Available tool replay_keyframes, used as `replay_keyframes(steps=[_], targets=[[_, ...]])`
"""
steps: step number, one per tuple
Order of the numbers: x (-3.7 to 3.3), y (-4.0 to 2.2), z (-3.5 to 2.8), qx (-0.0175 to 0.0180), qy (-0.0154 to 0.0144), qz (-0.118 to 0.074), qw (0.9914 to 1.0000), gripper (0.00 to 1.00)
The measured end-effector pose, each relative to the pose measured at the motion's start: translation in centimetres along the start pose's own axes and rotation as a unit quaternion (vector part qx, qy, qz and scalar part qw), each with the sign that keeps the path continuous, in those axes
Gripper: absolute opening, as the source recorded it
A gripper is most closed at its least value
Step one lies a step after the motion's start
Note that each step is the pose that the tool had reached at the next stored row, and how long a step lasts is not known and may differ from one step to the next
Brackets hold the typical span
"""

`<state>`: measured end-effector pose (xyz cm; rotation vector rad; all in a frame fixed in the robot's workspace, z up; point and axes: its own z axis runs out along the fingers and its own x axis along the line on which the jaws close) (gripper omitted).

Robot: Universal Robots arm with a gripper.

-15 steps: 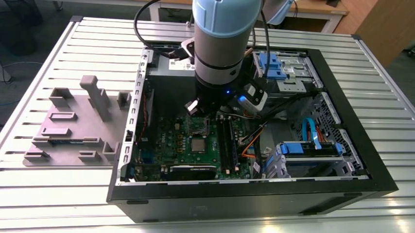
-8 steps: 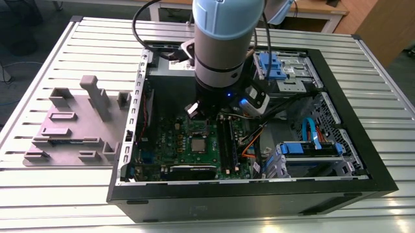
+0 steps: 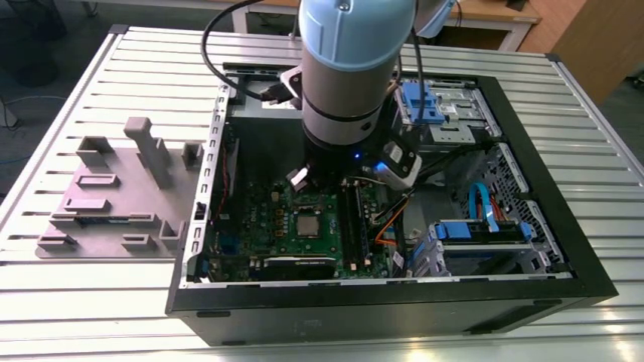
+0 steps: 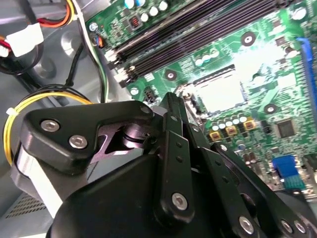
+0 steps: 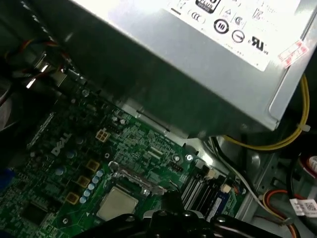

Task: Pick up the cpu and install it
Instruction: 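Close the cpu cover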

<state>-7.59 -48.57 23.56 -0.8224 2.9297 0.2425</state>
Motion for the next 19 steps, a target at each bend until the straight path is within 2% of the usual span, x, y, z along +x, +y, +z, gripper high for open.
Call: replay_keyframes(steps=[15,19], targets=[[1.58,-2.62,-0.58,-0.0091,-0.0055,0.000,0.99994,0.11],[1.84,-3.04,-0.67,-0.0117,-0.0072,0.001,0.99991,0.11]])
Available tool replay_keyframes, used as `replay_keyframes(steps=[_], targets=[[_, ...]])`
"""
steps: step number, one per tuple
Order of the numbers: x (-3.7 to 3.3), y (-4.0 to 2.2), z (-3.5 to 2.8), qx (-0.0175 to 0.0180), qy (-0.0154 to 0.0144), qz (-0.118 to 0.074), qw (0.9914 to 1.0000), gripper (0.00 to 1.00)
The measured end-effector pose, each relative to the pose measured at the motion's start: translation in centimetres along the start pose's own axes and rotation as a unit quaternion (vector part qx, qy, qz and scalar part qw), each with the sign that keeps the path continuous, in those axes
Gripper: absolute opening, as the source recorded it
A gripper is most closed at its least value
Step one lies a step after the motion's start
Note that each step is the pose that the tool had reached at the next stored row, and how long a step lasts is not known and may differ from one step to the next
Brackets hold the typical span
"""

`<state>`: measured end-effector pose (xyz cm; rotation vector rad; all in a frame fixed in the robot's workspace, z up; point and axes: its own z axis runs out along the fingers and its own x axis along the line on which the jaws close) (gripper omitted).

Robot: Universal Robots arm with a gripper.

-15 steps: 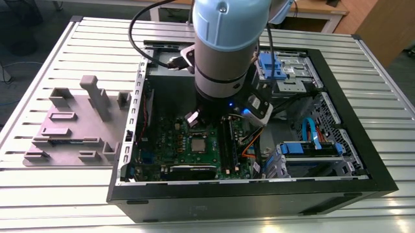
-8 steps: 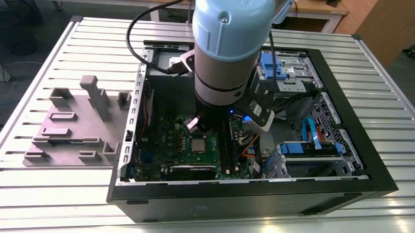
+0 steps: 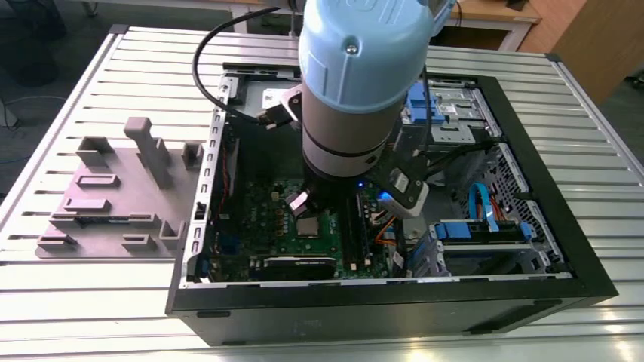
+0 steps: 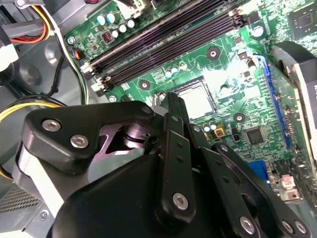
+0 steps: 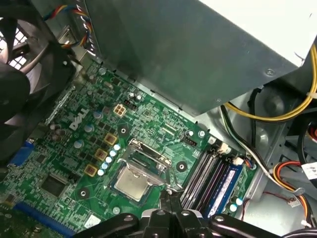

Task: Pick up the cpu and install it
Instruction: 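Close the cpu cover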

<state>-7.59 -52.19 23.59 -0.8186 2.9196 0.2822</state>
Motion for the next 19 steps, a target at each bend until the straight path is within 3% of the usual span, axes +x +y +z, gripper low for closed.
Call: replay_keyframes(steps=[6,7,10,19], targets=[[-0.18,-0.26,-0.01,-0.0002,-0.0001,0.000,1.00000,0.11],[-0.69,-0.59,0.01,-0.0003,-0.0002,0.000,1.00000,0.11],[-0.90,-0.73,0.02,-0.0002,-0.0001,0.000,1.00000,0.11],[-1.16,-0.53,0.09,-0.0003,-0.0002,0.000,1.00000,0.11]])
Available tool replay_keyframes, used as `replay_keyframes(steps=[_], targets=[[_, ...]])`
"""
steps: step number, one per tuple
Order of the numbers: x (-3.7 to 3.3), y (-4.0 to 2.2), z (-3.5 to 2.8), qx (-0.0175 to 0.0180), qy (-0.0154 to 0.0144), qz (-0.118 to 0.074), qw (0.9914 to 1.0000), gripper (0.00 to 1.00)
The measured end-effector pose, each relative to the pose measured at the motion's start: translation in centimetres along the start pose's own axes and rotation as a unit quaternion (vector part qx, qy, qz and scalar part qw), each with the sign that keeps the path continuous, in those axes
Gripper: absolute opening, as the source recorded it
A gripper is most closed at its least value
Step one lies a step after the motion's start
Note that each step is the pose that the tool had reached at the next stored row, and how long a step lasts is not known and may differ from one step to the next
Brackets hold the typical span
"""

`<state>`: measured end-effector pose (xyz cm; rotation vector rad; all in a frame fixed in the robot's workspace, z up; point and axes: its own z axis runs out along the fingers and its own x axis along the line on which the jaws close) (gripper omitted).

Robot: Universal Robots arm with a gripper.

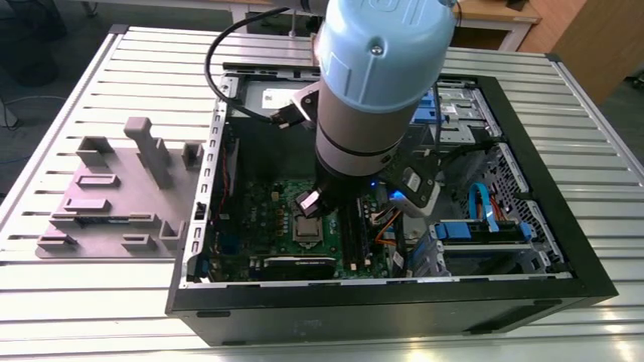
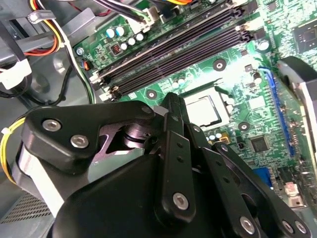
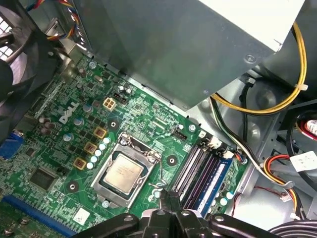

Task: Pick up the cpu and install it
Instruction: 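Close the cpu cover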

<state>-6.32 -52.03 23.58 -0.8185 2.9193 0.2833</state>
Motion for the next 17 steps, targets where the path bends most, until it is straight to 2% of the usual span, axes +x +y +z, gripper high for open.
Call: replay_keyframes(steps=[9,17], targets=[[-0.75,1.25,0.31,0.0001,0.0001,0.000,1.00000,0.11],[-1.10,1.78,0.47,0.0000,0.0000,0.000,1.00000,0.11]])
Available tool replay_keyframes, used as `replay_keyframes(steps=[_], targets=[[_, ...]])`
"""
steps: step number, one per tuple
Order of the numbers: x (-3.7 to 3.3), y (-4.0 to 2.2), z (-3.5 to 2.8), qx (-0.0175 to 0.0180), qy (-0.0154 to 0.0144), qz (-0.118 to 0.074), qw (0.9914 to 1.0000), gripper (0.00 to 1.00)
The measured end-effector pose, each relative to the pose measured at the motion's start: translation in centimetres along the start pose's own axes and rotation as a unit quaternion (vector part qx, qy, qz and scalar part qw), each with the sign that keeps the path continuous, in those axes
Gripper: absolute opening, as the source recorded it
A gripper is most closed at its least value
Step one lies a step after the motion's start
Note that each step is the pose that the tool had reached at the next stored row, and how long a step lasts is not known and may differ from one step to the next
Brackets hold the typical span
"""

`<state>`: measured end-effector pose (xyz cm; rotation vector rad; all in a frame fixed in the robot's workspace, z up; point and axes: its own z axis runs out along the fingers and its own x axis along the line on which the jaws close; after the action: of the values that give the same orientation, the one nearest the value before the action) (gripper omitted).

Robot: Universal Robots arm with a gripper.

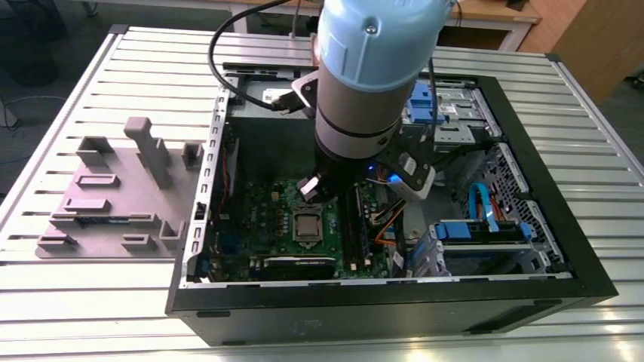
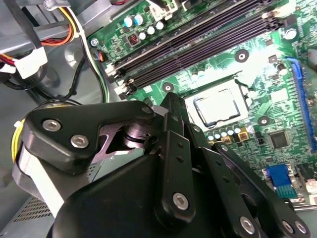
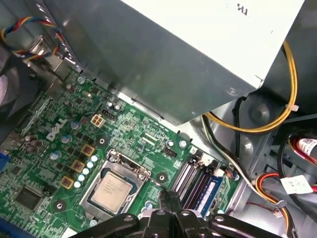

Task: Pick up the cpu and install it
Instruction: 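Close the cpu cover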

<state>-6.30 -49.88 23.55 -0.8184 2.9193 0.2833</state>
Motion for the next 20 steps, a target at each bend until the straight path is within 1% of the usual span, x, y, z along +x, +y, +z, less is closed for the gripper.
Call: replay_keyframes(steps=[12,20], targets=[[-0.80,1.15,0.38,-0.0002,-0.0001,0.000,1.00000,0.11],[-1.02,1.44,0.54,-0.0010,-0.0006,0.000,1.00000,0.11]])
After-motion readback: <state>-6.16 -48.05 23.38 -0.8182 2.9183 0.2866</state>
